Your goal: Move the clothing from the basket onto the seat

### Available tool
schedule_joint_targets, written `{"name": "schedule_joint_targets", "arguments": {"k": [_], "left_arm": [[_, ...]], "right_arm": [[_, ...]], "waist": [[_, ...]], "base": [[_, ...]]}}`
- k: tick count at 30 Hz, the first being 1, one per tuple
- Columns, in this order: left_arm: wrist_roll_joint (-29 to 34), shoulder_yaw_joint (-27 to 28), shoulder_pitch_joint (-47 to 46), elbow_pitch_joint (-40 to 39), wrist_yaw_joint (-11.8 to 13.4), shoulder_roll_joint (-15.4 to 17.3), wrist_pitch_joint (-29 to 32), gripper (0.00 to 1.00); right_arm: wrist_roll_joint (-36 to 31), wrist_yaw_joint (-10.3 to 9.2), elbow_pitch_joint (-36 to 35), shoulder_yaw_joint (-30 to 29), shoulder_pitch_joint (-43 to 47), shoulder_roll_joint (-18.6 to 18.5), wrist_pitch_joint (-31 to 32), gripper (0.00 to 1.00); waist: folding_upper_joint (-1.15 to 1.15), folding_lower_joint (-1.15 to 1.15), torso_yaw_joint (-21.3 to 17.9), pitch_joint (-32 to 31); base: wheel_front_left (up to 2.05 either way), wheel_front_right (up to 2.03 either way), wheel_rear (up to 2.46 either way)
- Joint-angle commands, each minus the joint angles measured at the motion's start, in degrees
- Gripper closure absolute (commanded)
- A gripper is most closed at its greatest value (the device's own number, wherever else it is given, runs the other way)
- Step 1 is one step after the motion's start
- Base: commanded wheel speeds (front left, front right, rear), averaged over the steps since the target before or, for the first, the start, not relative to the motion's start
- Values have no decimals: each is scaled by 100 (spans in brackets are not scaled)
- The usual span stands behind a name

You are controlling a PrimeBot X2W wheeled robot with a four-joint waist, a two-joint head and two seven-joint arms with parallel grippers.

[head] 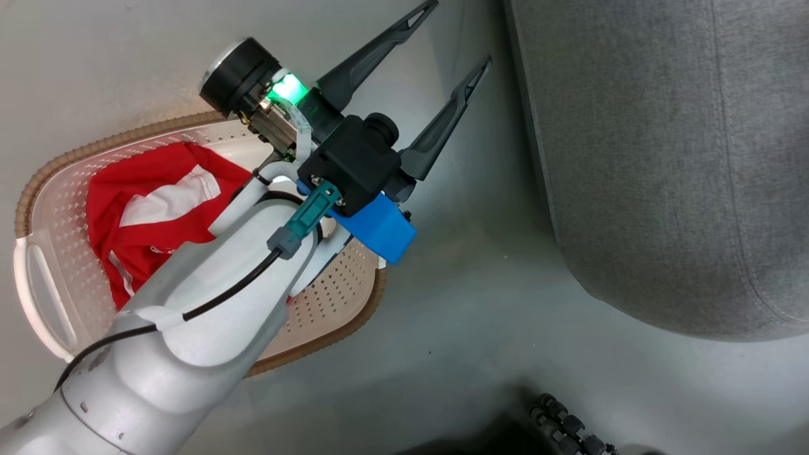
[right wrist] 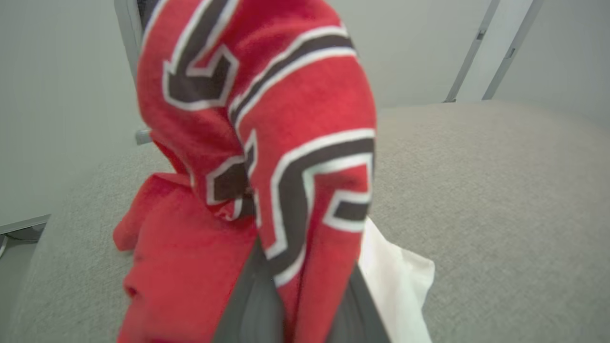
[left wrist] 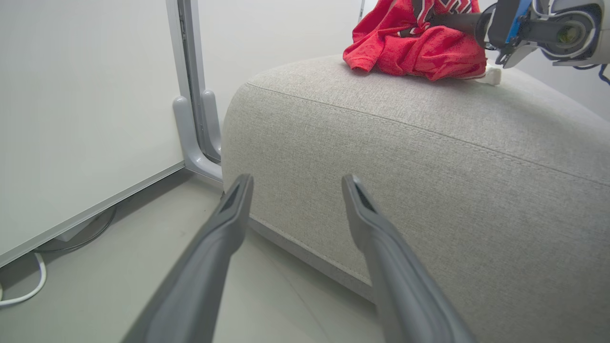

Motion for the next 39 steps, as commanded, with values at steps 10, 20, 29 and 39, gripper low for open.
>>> {"name": "schedule_joint_targets", "arguments": {"k": [10,20,29,39], "left_arm": [[-94,19,86,86,96,17,-190,0],[-422,173,675,473,260,-224,-545,0],[-581,872,1690,471,497,-302,-583,0],[-375,2134,2912,211,455,-589,-582,0]], "right_arm": [[-8,1,103,-101,361,4,-4,0],[-701,2,-1577,-569,1959,381,-4,0],[-872,2,-2879,428,2988,855,-4,0],[-906,1,-3396,1272,3883,1120,-4,0]], "waist": [[0,-1,39,-309],[0,-1,168,-1519],[0,-1,408,-2700],[0,-1,997,-3683]], "base": [[0,0,0],[0,0,0],[0,0,0],[0,0,0]]}}
